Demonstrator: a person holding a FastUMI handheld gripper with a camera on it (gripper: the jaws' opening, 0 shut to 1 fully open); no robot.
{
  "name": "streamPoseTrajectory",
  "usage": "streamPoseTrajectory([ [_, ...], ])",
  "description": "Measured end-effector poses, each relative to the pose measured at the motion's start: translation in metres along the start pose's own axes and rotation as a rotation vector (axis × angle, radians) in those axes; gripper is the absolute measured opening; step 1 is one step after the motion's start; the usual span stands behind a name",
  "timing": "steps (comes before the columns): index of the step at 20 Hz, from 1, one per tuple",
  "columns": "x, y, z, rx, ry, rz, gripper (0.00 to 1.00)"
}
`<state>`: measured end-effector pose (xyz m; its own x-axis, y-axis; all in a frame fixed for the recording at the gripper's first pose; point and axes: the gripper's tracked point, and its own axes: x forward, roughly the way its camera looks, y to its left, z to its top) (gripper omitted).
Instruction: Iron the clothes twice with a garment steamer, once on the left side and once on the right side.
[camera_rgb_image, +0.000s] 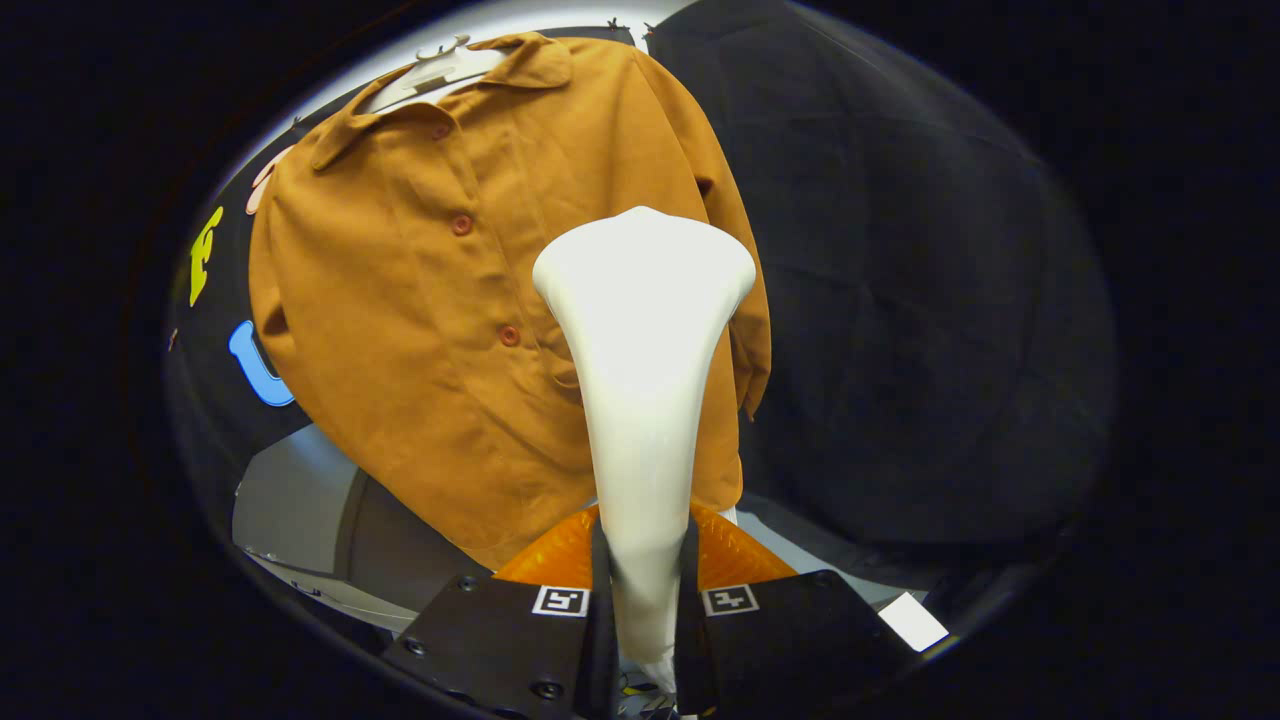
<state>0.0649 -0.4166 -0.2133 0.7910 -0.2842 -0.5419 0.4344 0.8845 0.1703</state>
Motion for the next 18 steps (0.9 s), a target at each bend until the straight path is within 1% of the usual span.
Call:
streamPoseTrajectory([
  [4, -0.049, 0.045, 0.041, -0.042, -0.125, 0.019, 0.26],
  [6, -0.08, 0.08, 0.062, -0.063, -0.19, 0.041, 0.26],
  [8, -0.103, 0.112, 0.07, -0.072, -0.229, 0.058, 0.26],
  [12, -0.144, 0.182, 0.069, -0.1, -0.296, 0.123, 0.26],
  [14, -0.167, 0.215, 0.064, -0.131, -0.321, 0.173, 0.26],
  [18, -0.198, 0.287, 0.052, -0.176, -0.346, 0.271, 0.26],
])
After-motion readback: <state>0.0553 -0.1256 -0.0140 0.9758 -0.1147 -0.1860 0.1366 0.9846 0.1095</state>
